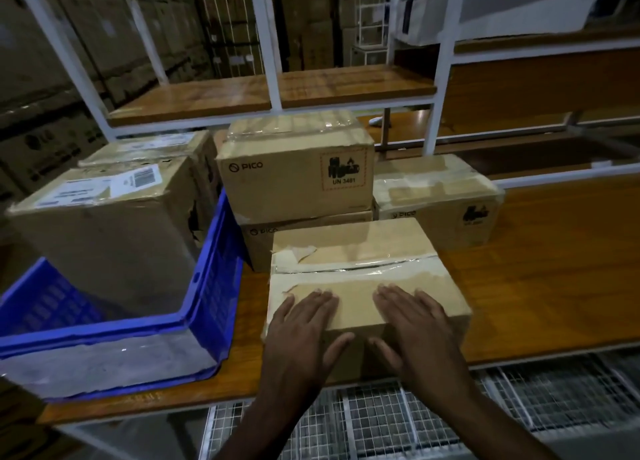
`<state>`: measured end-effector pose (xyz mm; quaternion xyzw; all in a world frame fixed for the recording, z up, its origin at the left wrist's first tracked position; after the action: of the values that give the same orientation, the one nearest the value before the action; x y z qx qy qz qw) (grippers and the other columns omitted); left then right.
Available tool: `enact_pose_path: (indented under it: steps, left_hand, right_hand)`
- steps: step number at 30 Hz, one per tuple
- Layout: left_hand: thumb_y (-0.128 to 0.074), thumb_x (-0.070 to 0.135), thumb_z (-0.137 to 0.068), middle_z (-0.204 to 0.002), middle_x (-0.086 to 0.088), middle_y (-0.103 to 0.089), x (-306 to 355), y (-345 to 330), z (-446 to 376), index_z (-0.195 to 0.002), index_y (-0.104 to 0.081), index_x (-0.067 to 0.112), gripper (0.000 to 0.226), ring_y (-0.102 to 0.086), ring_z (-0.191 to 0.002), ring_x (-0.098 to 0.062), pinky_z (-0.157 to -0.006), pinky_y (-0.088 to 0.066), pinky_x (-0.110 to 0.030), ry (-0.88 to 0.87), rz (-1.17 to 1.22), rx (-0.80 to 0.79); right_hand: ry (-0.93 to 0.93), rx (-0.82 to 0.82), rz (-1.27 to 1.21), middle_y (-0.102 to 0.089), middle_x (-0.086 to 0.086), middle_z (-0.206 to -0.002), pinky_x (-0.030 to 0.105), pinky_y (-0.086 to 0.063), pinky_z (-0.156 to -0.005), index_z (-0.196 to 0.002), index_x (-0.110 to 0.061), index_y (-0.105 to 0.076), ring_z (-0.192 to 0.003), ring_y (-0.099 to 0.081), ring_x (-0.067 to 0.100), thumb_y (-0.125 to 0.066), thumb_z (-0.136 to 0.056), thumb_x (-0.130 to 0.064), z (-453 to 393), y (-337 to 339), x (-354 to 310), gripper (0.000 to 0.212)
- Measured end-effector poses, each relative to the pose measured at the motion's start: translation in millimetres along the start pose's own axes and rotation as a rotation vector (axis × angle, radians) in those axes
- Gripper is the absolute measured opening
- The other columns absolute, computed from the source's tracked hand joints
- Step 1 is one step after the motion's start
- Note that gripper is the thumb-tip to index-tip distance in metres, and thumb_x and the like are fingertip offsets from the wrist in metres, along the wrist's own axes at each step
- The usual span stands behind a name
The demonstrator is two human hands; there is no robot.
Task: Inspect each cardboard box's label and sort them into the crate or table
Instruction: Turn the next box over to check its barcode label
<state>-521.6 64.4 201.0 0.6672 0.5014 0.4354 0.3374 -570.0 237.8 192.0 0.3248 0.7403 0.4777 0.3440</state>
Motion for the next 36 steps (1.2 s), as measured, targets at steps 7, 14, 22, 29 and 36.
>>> enact_pose_path:
  steps: [7,14,22,29,36]
  left_hand:
    - [-0.013,0.086,-0.086,-0.131,0.013,-0.061,3,13,-21,-0.129,-0.063,0.031,0.086,-0.052,-0.121,-0.007,-0.099,-0.033,-0.026,0.031,0.016,-0.035]
    - [-0.008,0.076,-0.09,-0.154,0.003,-0.043,-6,-1,-77,-0.151,-0.04,0.028,0.084,-0.04,-0.134,-0.018,-0.108,-0.039,-0.041,0.044,-0.071,-0.224]
    - [-0.034,0.058,-0.1,-0.148,0.007,-0.048,-10,-10,-88,-0.144,-0.05,0.029,0.055,-0.037,-0.134,-0.017,-0.107,-0.035,-0.041,0.052,-0.166,-0.188]
    - [-0.038,0.052,-0.102,-0.152,0.007,-0.045,-14,-11,-92,-0.145,-0.05,0.028,0.051,-0.035,-0.14,-0.014,-0.114,-0.03,-0.043,0.081,-0.101,-0.215]
    - [-0.065,0.054,-0.086,-0.127,0.0,-0.053,-46,12,-79,-0.122,-0.056,0.023,0.049,-0.048,-0.12,-0.022,-0.101,-0.042,-0.043,0.425,-0.021,0.159]
  right_hand:
    - [0.022,-0.063,-0.174,-0.045,-0.014,-0.147,0.032,-0.023,-0.117,-0.141,-0.031,-0.049,-0.137,-0.036,0.004,-0.032,-0.088,-0.072,-16,21,8,0.07]
    - [0.062,-0.279,-0.125,-0.012,-0.004,-0.164,0.032,0.001,-0.121,-0.156,-0.021,-0.019,-0.15,-0.003,0.008,0.003,-0.083,-0.077,-73,17,12,0.095]
    - [0.039,-0.285,-0.027,-0.024,-0.003,-0.161,0.04,-0.002,-0.122,-0.152,-0.02,-0.03,-0.148,-0.016,0.011,-0.02,-0.096,-0.067,-88,8,12,0.074]
    - [0.009,-0.272,-0.003,-0.03,-0.003,-0.159,0.05,-0.001,-0.121,-0.149,-0.022,-0.038,-0.147,-0.021,0.012,-0.023,-0.096,-0.066,-100,6,19,0.07]
    - [-0.289,0.032,-0.154,-0.031,0.002,-0.157,0.054,-0.009,-0.119,-0.135,-0.024,-0.051,-0.148,-0.016,0.022,-0.054,-0.092,-0.05,-95,22,64,0.051]
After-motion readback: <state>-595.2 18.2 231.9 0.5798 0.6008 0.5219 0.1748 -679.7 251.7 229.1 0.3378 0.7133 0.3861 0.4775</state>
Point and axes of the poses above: each hand's wrist, its own z-axis away from the middle knuckle, its own y-axis out of the back of the hand, x = y × z, the point moved 6 cm from there along -z, towards the middle knuckle
